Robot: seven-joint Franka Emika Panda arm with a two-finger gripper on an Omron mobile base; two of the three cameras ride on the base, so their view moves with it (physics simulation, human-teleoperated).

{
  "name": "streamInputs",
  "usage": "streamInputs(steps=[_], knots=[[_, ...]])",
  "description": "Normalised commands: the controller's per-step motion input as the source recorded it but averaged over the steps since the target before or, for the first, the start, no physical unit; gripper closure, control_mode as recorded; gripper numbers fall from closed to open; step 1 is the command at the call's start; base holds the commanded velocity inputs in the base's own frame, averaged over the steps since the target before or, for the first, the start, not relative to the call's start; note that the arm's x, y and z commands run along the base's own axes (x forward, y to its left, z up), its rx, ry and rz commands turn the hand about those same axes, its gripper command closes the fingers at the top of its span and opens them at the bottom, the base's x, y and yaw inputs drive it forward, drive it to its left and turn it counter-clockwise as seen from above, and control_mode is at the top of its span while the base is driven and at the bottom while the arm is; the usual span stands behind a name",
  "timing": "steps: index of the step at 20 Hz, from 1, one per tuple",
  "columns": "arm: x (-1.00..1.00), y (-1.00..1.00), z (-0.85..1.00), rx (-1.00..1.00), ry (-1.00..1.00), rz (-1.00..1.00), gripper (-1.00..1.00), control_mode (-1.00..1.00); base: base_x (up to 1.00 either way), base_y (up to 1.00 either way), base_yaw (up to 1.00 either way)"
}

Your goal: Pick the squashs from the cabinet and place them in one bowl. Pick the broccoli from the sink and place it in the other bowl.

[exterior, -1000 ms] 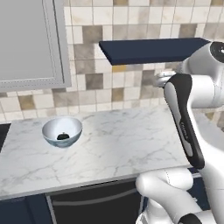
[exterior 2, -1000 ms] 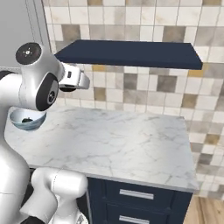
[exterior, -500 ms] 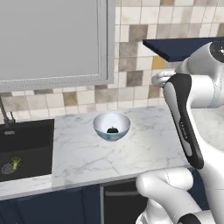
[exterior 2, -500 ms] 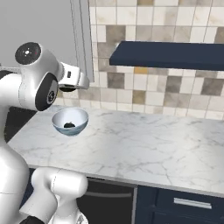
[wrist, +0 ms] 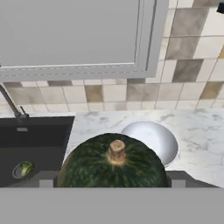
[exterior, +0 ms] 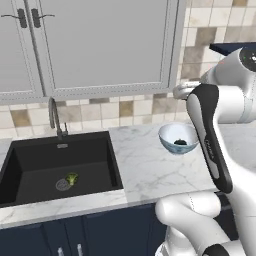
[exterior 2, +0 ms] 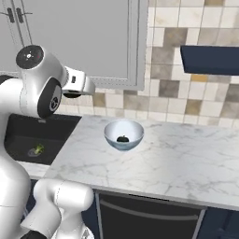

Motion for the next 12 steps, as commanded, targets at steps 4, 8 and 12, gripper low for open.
streamInputs(steps=[4,8,12], knots=[[0.0,0.0,0.0,0.0,0.0,0.0,1.0,-1.0,0.0,0.39,-0.01],[0.08,-0.08,-0.02,0.0,0.01,0.01,1.0,-1.0,0.0,0.0,0.0],[0.46,-0.36,-0.22,0.0,0.11,0.0,1.0,-1.0,0.0,0.0,0.0]])
